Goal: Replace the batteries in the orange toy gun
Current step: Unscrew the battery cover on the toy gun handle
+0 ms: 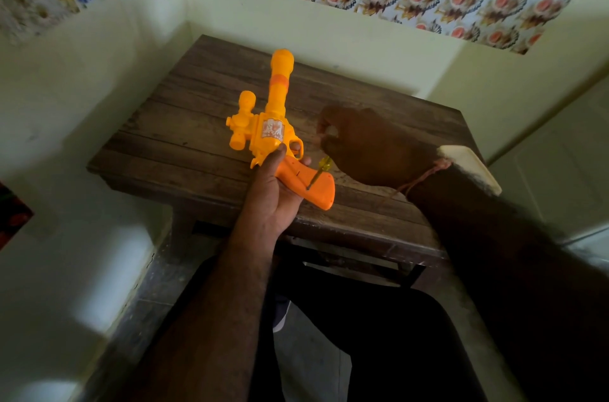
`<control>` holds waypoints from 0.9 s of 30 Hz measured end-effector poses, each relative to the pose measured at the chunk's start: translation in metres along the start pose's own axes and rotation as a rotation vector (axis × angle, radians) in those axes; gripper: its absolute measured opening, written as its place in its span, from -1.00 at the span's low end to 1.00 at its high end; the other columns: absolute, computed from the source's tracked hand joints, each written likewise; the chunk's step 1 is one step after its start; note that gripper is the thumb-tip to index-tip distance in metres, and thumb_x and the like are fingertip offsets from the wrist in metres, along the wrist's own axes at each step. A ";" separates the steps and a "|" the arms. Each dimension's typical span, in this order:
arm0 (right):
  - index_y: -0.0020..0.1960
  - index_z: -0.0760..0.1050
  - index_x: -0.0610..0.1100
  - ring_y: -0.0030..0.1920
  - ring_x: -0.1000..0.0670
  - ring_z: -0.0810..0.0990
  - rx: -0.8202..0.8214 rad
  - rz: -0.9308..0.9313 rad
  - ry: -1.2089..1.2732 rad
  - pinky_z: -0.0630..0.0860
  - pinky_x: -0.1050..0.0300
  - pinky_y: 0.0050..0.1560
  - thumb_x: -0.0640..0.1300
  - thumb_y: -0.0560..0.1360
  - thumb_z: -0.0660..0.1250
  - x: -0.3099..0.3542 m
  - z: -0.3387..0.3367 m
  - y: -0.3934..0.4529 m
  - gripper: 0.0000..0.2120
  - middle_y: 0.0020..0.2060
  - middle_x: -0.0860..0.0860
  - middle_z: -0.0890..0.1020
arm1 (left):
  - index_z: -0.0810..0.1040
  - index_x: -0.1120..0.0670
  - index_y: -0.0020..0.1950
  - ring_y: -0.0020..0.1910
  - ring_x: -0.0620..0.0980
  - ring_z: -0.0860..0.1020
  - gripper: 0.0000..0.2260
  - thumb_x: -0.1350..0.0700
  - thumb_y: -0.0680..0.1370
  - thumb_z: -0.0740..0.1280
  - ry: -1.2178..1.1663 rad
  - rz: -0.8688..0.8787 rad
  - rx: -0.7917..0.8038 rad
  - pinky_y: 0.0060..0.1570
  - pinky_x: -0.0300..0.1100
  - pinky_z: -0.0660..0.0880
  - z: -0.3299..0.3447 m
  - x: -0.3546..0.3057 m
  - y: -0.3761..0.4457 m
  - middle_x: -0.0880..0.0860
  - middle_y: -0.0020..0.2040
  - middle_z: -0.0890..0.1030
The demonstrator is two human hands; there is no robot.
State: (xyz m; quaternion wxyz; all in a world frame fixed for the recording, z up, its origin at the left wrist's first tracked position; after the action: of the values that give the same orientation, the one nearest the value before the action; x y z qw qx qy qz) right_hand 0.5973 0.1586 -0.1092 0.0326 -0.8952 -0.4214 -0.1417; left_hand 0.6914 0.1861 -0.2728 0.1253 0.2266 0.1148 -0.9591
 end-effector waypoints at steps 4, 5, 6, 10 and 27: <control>0.13 0.47 -0.09 -0.17 0.01 0.52 0.009 -0.005 0.009 0.41 0.14 -0.23 -0.17 0.48 0.31 -0.002 -0.001 -0.002 -0.77 -0.17 0.02 0.55 | 0.27 0.01 0.53 -0.09 0.02 0.56 -0.54 0.10 0.63 0.25 -0.019 0.003 0.004 -0.17 -0.02 0.59 0.001 0.000 -0.001 0.05 0.02 0.56; 0.14 0.46 -0.08 -0.18 0.04 0.50 0.021 -0.003 0.027 0.42 0.17 -0.22 -0.19 0.45 0.33 -0.002 -0.002 -0.003 -0.73 -0.19 0.07 0.52 | 0.29 0.00 0.52 -0.09 0.03 0.57 -0.55 0.10 0.62 0.25 -0.023 0.002 0.000 -0.19 -0.02 0.59 0.001 0.000 -0.001 0.05 0.01 0.57; 0.14 0.46 -0.08 -0.21 0.10 0.48 0.032 -0.008 0.047 0.39 0.29 -0.24 -0.21 0.42 0.36 -0.003 -0.003 -0.003 -0.70 -0.22 0.12 0.48 | 0.29 0.00 0.52 -0.09 0.03 0.57 -0.55 0.10 0.62 0.25 -0.018 0.003 0.000 -0.19 -0.03 0.59 0.001 0.000 -0.001 0.05 0.01 0.58; 0.13 0.46 -0.10 -0.23 0.17 0.42 0.065 -0.029 0.101 0.31 0.42 -0.30 -0.22 0.39 0.41 -0.002 -0.001 -0.001 -0.67 -0.23 0.18 0.43 | 0.28 -0.01 0.53 0.01 0.05 0.56 -0.53 0.08 0.62 0.25 0.003 0.003 0.011 -0.04 0.07 0.60 0.002 0.000 -0.001 0.06 0.08 0.56; 0.19 0.42 -0.12 -0.14 0.00 0.50 0.011 -0.029 0.043 0.35 0.18 -0.25 -0.09 0.51 0.33 0.001 0.001 -0.001 -0.73 -0.16 0.05 0.52 | 0.26 0.02 0.54 0.04 0.07 0.52 -0.55 0.09 0.64 0.22 -0.010 -0.012 0.018 -0.05 0.06 0.59 0.003 0.000 -0.001 0.08 0.14 0.53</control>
State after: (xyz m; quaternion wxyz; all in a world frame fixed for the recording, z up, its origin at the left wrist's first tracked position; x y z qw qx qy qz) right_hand 0.5970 0.1604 -0.1099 0.0443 -0.8854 -0.4345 -0.1589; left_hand 0.6901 0.1866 -0.2697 0.1178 0.2224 0.1067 -0.9619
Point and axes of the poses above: each hand's wrist, its own y-axis towards the middle knuckle, its own z-axis out of the palm, x = y × z, the point moved 4 cm from there along y, towards the middle knuckle
